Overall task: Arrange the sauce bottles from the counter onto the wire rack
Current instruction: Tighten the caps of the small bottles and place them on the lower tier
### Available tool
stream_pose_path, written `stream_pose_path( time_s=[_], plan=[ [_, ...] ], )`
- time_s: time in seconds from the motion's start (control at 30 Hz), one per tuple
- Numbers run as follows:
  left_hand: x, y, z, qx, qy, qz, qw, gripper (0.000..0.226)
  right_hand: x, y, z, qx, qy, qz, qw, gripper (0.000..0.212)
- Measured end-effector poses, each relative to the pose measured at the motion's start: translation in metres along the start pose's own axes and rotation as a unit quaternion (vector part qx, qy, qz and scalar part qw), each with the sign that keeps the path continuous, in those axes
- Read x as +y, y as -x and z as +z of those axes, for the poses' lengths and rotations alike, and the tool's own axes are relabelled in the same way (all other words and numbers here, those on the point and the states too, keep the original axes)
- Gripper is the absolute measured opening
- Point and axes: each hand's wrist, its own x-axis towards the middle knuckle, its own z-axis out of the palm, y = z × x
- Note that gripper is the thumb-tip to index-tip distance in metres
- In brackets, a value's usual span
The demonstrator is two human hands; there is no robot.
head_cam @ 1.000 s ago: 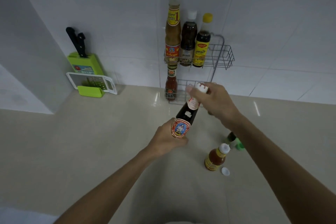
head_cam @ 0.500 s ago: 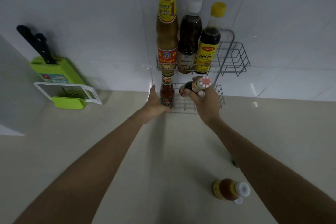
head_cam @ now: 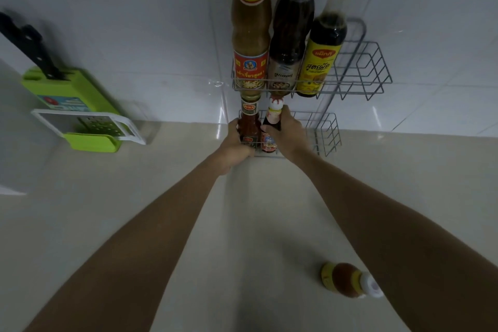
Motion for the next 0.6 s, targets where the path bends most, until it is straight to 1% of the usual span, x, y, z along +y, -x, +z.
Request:
stream_pose_path(
  time_s=[0.07, 0.13, 0.2, 0.23, 0.27, 0.3, 0.33, 0.37, 0.4, 0.47, 0.53, 0.6],
  plan=[
    [0.001, 0.001, 0.0, -0.003, -0.005, 0.004, 1.0, 0.101, 0.0, -0.001, -0.002, -0.023, 0.012, 0.012, 1.0, 0.042],
    [0.002, 0.005, 0.002, -0.004, -0.024, -0.006, 1.0, 0.105, 0.0, -0.001, -0.007, -0.064, 0.012, 0.033, 0.997, 0.053],
    [0.003, 0.012, 0.004, 0.026, -0.059, -0.034, 0.997, 0.107, -0.001, 0.007, -0.017, -0.089, -0.001, 0.061, 0.994, 0.067],
    [0.002, 0.018, 0.005, 0.053, -0.078, -0.044, 0.995, 0.105, -0.001, 0.013, -0.027, -0.082, -0.009, 0.072, 0.994, 0.067],
    [0.0, 0.024, 0.007, 0.079, -0.092, -0.048, 0.991, 0.102, 0.001, 0.022, -0.039, -0.064, -0.017, 0.077, 0.995, 0.059],
    [-0.003, 0.032, 0.01, 0.099, -0.1, -0.043, 0.989, 0.096, 0.003, 0.033, -0.054, -0.04, -0.022, 0.071, 0.996, 0.044],
    [-0.008, 0.042, 0.014, 0.114, -0.101, -0.028, 0.988, 0.087, 0.007, 0.046, -0.069, -0.015, -0.025, 0.059, 0.998, 0.029],
    [-0.013, 0.054, 0.021, 0.122, -0.098, -0.006, 0.988, 0.075, 0.012, 0.063, -0.085, 0.005, -0.035, 0.047, 0.998, 0.018],
    [-0.019, 0.067, 0.03, 0.12, -0.089, 0.017, 0.989, 0.063, 0.017, 0.082, -0.1, 0.02, -0.053, 0.037, 0.998, 0.013],
    [-0.033, 0.094, 0.053, 0.089, -0.084, 0.058, 0.991, 0.049, 0.028, 0.127, -0.126, 0.043, -0.066, 0.02, 0.997, 0.01],
    [-0.048, 0.12, 0.078, 0.028, -0.114, 0.087, 0.989, 0.048, 0.043, 0.174, -0.143, 0.062, -0.057, 0.007, 0.996, 0.01],
    [-0.063, 0.143, 0.103, -0.053, -0.149, 0.1, 0.982, 0.053, 0.064, 0.219, -0.15, 0.07, -0.04, 0.016, 0.997, 0.012]
  ],
)
